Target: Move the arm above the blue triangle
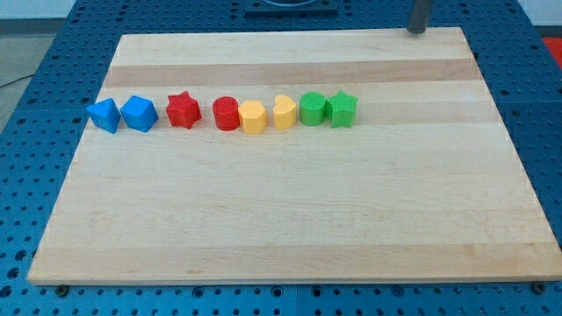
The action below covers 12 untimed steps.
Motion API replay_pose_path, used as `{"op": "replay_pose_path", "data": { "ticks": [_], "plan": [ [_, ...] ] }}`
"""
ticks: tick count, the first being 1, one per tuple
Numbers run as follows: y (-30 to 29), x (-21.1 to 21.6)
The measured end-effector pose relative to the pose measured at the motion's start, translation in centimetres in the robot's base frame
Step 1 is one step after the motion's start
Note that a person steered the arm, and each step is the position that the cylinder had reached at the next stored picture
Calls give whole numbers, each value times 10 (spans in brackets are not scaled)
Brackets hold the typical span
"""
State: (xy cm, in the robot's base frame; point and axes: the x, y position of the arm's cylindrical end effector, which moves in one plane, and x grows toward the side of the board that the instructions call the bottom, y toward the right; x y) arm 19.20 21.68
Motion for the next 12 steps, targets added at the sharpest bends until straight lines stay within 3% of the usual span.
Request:
{"op": "replay_pose_path", "data": {
  "ticks": [1, 4, 7, 10, 12],
  "plan": [
    [-36, 0],
    [-328, 59],
    [-522, 87],
    [-522, 110],
    [-521, 160]
  ]
}}
